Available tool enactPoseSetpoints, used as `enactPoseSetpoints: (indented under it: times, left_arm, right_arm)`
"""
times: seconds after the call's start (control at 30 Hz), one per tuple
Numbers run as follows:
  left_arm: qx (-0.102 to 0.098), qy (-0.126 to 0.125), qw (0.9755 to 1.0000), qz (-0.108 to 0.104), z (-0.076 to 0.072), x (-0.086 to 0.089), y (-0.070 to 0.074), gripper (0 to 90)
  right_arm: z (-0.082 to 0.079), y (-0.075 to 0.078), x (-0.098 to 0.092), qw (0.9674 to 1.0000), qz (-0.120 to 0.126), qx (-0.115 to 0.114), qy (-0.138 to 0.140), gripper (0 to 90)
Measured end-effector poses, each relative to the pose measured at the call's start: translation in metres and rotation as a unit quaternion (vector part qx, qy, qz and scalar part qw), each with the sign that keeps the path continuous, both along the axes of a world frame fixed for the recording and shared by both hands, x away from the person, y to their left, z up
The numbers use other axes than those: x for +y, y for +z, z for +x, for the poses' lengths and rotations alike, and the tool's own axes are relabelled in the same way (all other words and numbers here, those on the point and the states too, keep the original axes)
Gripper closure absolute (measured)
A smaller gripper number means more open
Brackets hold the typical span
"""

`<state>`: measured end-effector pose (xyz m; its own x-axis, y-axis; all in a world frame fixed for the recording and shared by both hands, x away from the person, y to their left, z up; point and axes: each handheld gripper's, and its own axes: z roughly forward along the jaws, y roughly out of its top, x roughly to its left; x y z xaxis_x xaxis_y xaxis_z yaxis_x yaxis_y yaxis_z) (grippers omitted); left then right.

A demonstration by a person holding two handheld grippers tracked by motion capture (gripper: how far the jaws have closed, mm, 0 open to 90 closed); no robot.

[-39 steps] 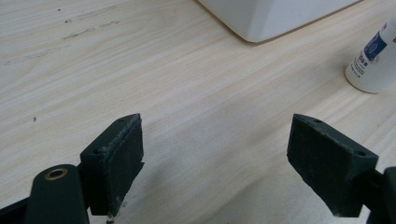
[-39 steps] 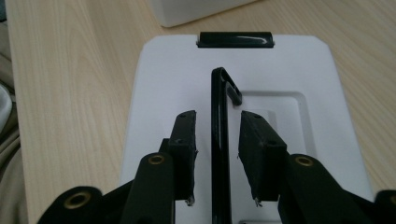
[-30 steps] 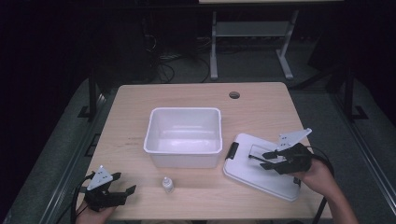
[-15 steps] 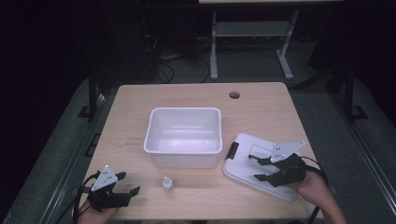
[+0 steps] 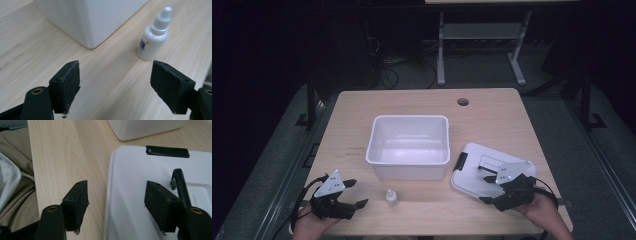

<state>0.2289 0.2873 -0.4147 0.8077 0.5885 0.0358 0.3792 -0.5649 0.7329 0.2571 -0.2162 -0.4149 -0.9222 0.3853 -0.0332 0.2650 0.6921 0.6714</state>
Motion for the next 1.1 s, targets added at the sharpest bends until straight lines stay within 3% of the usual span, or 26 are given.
enactPoseSetpoints:
  times: [0.23, 0.47, 0.67, 1.1]
  left_arm:
    - [0.007, -0.044, 0.9988, 0.021, 0.003, -0.01, 0.013, 25.7]
    - [0.01, -0.081, 0.9957, 0.044, 0.006, -0.024, 0.021, 29.0]
    - [0.018, -0.103, 0.9923, 0.066, 0.01, -0.035, 0.026, 29.8]
    - [0.04, -0.138, 0.9863, 0.082, 0.016, -0.055, 0.022, 35.8]
  right_arm:
    - [-0.005, -0.005, 0.0, 1.0, 0.0, 0.002, 0.0, 33.4]
    - [-0.007, -0.007, 0.001, 1.0, 0.003, 0.001, 0.005, 33.0]
    - [-0.009, -0.007, 0.0, 1.0, 0.007, -0.001, 0.006, 32.7]
    - [-0.009, -0.007, 0.001, 0.9998, 0.013, 0.0, 0.012, 31.7]
